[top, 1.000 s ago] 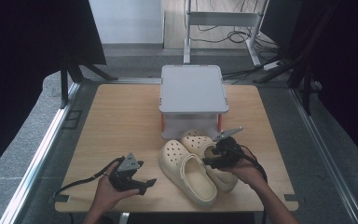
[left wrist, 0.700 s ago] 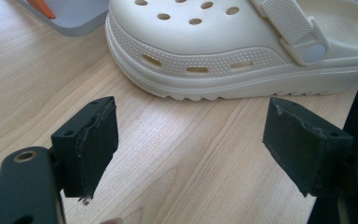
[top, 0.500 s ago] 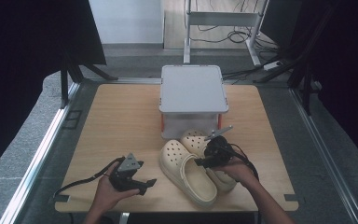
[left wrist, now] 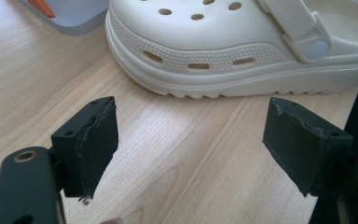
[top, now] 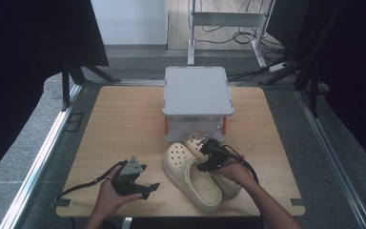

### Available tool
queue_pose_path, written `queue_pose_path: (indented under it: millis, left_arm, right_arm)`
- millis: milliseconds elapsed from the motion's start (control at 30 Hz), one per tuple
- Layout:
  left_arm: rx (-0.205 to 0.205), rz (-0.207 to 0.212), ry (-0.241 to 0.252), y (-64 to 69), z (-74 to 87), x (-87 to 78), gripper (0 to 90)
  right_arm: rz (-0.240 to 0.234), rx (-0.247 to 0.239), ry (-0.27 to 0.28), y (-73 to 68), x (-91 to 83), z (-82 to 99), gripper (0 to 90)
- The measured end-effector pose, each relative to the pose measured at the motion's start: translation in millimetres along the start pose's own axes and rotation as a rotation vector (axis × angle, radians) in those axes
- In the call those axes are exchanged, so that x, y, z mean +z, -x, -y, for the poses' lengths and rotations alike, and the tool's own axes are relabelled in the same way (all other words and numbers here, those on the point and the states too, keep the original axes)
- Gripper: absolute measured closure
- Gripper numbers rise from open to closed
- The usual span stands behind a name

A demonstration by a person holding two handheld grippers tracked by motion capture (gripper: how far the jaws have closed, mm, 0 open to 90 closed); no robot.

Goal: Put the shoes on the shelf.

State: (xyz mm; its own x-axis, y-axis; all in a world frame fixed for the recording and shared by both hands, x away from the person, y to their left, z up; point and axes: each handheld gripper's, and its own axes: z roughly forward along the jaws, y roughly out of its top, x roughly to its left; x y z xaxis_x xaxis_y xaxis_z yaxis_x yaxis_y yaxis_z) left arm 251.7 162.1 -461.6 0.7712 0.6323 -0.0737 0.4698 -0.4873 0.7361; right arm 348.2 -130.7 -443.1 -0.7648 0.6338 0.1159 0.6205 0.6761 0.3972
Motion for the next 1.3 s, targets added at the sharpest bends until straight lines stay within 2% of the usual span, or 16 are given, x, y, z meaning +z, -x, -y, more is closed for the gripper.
queue_pose_path:
  millis: [133,433,633,767,1133,1300]
  left_arm:
    - [0.0,0.0,0.0,-0.2,0.0,-0.2,18.4]
    - [0.0,0.0,0.002,0.0,-0.1,-0.4,18.4]
    - [0.001,-0.001,-0.001,-0.2,0.0,0.0,18.4]
    - [-0.002,-0.003,0.0,-0.5,0.1,0.0,18.4]
    - [0.0,-0.005,-0.003,-0.5,0.1,0.2,18.4]
    - [0.002,-0.005,-0.004,-0.5,-0.1,0.4,18.4]
  right_arm:
    - [0.005,-0.011,-0.031,-0.2,0.5,-3.5,58.4]
    - [0.012,-0.014,-0.034,-0.5,0.1,-3.3,62.2]
    - [0.018,-0.001,-0.001,-1.0,-2.0,0.3,64.8]
    - [0.003,-0.015,0.025,1.3,-6.5,4.8,65.2]
    - [-0.032,-0.062,0.101,3.5,-42.6,16.7,65.1]
    - [-0.021,-0.064,0.121,9.3,-58.4,25.0,65.2]
